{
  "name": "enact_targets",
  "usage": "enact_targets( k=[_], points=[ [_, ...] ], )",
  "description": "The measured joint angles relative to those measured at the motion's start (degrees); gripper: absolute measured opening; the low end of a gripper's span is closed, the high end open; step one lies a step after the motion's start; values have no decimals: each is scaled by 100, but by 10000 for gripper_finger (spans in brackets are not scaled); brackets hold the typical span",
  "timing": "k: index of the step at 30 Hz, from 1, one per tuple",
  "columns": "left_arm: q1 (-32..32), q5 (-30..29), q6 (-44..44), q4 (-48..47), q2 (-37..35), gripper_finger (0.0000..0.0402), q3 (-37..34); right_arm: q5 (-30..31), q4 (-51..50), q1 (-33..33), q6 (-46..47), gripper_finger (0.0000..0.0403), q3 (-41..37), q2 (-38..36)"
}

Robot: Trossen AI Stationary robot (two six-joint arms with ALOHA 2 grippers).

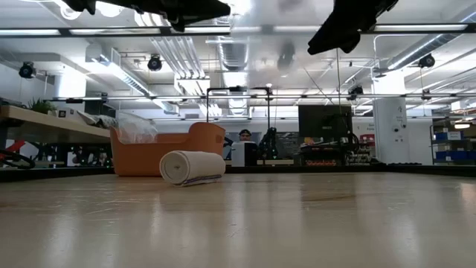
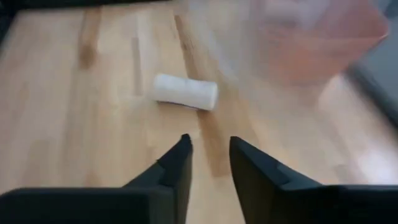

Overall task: Roll bandage
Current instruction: Open the transparent zip bag

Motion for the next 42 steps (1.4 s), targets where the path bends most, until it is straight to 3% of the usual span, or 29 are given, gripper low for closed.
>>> enact_targets(
  k=[4,7,15,18,21,28,34,37,42],
  points=[
    [-33,49,7,-10,-312,0,0,474,59,161,-802,128,-169,0],
    [-63,391,14,-14,-615,0,0,789,712,181,-1039,135,-500,0],
    [-96,918,165,-92,-1291,0,0,778,4290,178,-1464,133,-1805,96],
    [-96,1109,171,-141,-1456,0,0,657,5588,178,-1643,142,-1999,86],
    [-98,1251,174,-127,-1546,0,0,294,6242,179,-1887,154,-1999,81],
    [-98,1294,174,-121,-1560,0,0,238,6264,176,-2424,175,-1573,71],
    [-98,1298,156,-51,-1553,0,0,-726,6265,178,-2449,178,-1109,68],
    [-98,1292,154,66,-1553,0,0,-666,6259,176,-2320,176,-954,68],
    [-98,1051,153,126,-1551,0,2,35,6256,176,-1864,138,-890,68]
  ],
)
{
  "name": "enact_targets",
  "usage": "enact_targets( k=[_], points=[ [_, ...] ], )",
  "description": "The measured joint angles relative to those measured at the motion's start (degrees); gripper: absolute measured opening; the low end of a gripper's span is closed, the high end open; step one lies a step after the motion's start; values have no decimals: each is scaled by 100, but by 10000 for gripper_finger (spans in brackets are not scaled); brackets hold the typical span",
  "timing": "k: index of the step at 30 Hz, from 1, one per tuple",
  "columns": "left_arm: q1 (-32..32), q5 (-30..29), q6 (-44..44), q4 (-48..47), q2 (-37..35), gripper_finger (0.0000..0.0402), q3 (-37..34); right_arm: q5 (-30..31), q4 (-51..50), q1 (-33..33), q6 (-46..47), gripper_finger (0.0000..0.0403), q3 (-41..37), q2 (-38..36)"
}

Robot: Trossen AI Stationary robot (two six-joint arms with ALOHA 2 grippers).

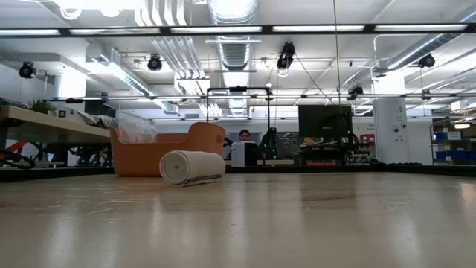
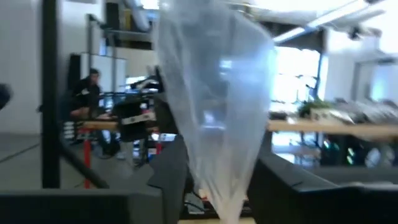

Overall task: Roll bandage
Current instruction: Open the transparent zip bag

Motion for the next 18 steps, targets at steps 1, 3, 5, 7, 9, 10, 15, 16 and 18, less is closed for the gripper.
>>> enact_targets(
  k=[1,3,5,7,9,10,15,16,18],
  points=[
    [0,-10,-1,22,1,0,-1,143,-5,0,107,124,-1,0],
    [2,-65,1,35,2,0,0,339,35,-11,288,92,1,22],
    [2,-189,3,24,4,0,0,448,84,-41,517,53,16,89],
    [2,-347,57,8,4,0,0,493,37,-74,824,17,16,131],
    [4,-487,135,18,4,0,-8,966,75,-87,1371,8,46,217],
    [4,-566,145,17,4,0,-22,1297,24,-87,1637,10,45,235],
    [6,-1124,352,-37,153,0,-63,2115,-130,-97,2058,2,34,354],
    [7,-1225,405,-16,188,0,-63,2108,-124,-99,2062,2,34,356],
    [9,-1326,444,-17,256,0,-63,2009,-130,-98,1960,6,34,356]
  ],
)
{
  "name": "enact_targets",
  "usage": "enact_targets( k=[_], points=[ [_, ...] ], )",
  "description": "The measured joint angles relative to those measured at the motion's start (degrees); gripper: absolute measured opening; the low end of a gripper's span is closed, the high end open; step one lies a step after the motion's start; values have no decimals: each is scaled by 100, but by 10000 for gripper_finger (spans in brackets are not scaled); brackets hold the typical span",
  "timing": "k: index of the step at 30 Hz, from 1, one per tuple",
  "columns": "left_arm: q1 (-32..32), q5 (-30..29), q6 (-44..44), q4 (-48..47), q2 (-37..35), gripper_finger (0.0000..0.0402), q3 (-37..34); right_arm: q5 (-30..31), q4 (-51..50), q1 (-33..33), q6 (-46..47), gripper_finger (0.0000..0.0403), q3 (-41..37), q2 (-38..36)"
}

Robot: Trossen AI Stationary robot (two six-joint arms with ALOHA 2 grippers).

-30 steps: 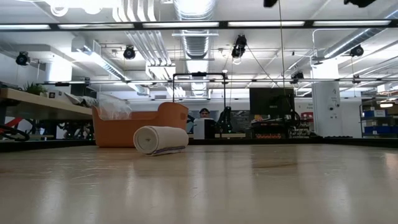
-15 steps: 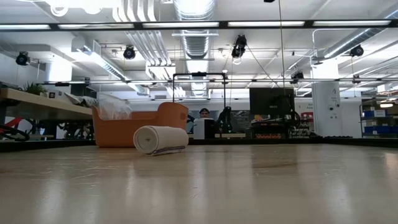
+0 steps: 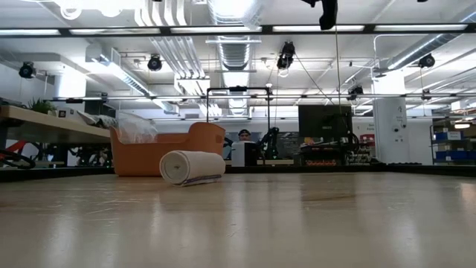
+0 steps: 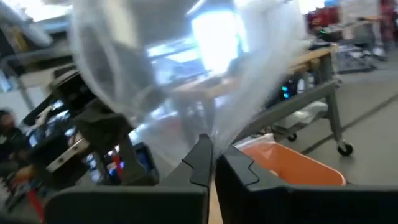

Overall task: Roll bandage
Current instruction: Open the transparent zip bag

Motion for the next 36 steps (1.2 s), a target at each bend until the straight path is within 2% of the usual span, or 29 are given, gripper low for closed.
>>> enact_targets(
  k=[6,11,14,17,21,25,31,36],
  points=[
    [30,4,-7,-85,8,0,0,-672,-568,13,-330,47,-2,-172],
    [30,35,-319,-631,-308,0,89,-687,-2321,11,-400,106,-2,-854],
    [40,397,-624,-1023,-469,0,153,-690,-3349,13,-630,137,-2,-1331],
    [39,727,-774,-1145,-544,0,156,-761,-3763,23,-1053,157,-3,-1724],
    [35,815,-797,-1482,-605,0,162,-1229,-3608,24,-1730,168,-2,-2128],
    [88,819,-931,-1853,-449,0,162,-1342,-3332,24,-2006,167,-2,-2216],
    [94,925,-1139,-2003,219,0,149,-1747,-2867,24,-2086,145,-2,-1678],
    [94,926,-1156,-2002,548,0,181,-2021,-2799,24,-1784,121,-2,-1378]
  ],
)
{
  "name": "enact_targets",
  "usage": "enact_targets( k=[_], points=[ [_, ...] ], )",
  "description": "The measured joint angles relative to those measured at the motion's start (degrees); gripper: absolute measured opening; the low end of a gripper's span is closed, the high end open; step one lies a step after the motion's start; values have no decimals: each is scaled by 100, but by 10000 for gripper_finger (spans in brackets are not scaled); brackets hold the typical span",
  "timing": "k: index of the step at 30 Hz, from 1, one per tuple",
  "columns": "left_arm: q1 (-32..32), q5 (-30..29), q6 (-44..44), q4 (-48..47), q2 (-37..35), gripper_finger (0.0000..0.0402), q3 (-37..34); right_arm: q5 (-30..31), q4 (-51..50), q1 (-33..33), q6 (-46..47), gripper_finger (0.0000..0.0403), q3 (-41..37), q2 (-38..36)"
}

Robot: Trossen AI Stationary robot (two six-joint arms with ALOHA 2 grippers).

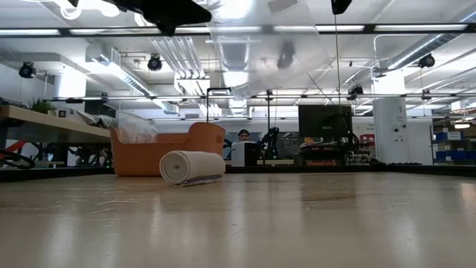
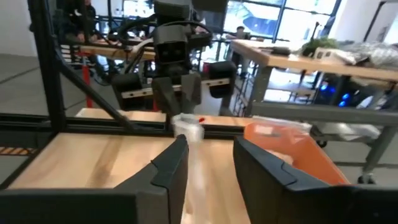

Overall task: Roll bandage
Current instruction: Open the transparent zip bag

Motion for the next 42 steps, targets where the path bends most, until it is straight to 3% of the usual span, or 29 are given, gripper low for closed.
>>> enact_targets(
  k=[15,19,27,32,37,42],
  points=[
    [0,115,-109,81,-56,0,0,-200,-419,0,-58,61,0,77],
    [0,258,-263,151,-303,0,0,-195,-781,-15,-21,78,-2,77],
    [2,293,-562,158,-804,0,3,-306,-791,-15,142,151,-2,259],
    [4,380,-715,138,-821,0,5,-297,-381,-15,-242,161,-2,621],
    [0,553,-868,170,-809,0,5,-299,-1,-13,-738,123,-2,937],
    [0,935,-968,193,-888,0,5,-299,-24,-15,-1215,33,-2,978]
  ],
)
